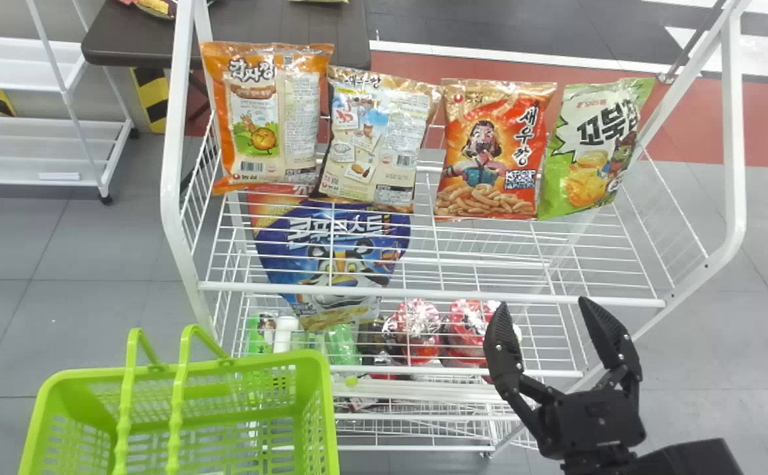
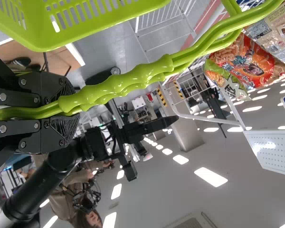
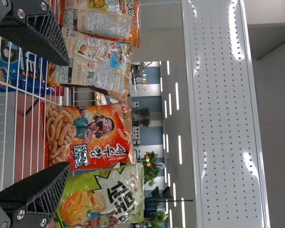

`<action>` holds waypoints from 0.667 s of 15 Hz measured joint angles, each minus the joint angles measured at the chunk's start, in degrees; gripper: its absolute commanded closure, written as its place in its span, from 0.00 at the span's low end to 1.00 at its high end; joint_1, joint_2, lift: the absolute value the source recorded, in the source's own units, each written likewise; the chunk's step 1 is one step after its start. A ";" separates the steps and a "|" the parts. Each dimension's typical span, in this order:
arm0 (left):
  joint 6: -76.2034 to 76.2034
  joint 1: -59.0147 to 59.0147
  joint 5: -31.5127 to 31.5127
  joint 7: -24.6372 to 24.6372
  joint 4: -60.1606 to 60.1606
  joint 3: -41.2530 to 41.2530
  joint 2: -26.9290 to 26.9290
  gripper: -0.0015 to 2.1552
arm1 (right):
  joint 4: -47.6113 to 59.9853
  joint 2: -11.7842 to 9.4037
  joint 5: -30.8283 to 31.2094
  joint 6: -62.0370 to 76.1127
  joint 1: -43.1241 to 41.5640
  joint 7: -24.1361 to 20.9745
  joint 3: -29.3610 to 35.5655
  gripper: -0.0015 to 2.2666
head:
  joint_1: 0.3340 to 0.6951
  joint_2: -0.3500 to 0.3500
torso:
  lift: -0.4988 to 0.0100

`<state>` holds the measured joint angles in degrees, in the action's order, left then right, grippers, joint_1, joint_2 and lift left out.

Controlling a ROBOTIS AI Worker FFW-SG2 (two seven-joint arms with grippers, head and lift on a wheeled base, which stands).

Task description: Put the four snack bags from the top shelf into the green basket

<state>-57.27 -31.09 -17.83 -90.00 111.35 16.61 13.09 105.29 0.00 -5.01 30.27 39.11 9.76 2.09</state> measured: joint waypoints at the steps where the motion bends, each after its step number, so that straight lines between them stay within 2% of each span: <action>1: 0.06 -0.02 0.00 0.00 -0.09 0.00 0.00 1.00 | -0.05 0.00 0.00 0.00 0.00 0.00 0.00 0.02 | 1.00 0.31 | 0.98; 10: 0.68 -0.02 0.16 0.00 -0.60 -0.23 -0.01 1.00 | -0.27 0.00 0.20 0.00 -0.15 0.00 -0.31 0.02 | 1.00 0.32 | 0.98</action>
<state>-56.59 -31.11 -17.67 -90.00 110.74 16.38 13.09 105.03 0.00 -4.81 30.27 38.96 9.76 1.78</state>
